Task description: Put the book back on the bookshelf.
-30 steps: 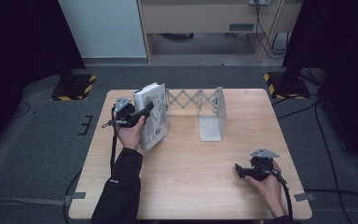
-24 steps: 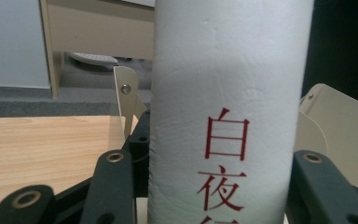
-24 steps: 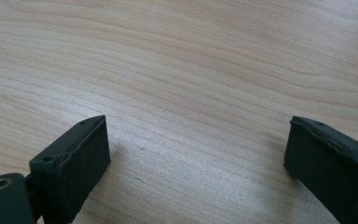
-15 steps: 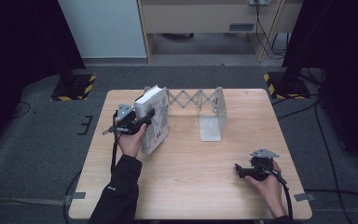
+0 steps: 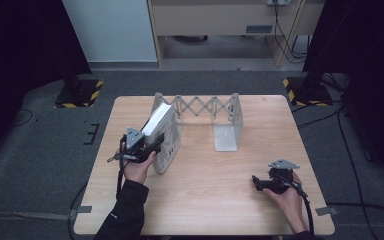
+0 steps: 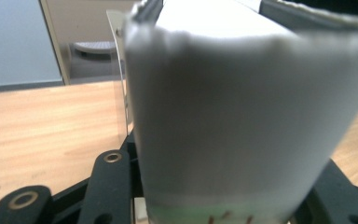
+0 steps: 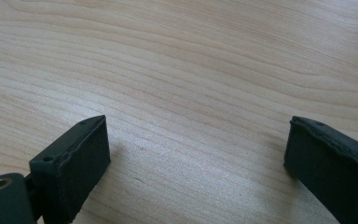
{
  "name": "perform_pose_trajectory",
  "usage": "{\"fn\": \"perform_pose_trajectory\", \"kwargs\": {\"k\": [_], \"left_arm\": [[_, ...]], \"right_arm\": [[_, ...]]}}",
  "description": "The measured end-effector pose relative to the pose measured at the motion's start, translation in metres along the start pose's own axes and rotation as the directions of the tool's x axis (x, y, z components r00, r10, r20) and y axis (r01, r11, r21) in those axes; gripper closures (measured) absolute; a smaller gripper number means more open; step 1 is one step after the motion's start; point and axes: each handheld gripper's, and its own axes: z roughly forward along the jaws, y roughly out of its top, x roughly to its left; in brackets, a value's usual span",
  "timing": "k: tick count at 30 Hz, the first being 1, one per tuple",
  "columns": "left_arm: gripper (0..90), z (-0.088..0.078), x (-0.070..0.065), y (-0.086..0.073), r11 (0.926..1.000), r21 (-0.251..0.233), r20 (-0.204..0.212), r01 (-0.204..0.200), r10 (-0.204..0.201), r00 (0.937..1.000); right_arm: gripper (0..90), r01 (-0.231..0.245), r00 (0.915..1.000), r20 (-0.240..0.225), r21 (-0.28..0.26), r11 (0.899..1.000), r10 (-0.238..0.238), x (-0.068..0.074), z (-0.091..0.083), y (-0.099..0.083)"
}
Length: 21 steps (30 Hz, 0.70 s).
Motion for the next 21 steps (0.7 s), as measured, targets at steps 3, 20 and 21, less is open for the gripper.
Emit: {"fn": "perform_pose_trajectory", "kwargs": {"k": [3, 20, 21], "left_arm": [[50.8, -0.002, -0.001, -0.004, 1.0000, -0.002, -0.001, 0.003, -0.003, 1.0000], [51.7, 0.012, -0.012, -0.011, 0.9948, -0.096, -0.067, -0.035, 0.028, 0.9973], [51.7, 0.013, -0.012, -0.011, 0.9945, -0.099, -0.069, -0.036, 0.029, 0.9972]], "right_arm": [[7.1, 0.000, 1.0000, 0.000, 0.000, 1.000, 0.000, 0.000, 0.000, 0.000], [7.0, 0.000, 1.0000, 0.000, 0.000, 1.000, 0.000, 0.000, 0.000, 0.000], [7.0, 0.000, 1.0000, 0.000, 0.000, 1.000, 0.000, 0.000, 0.000, 0.000]]}}
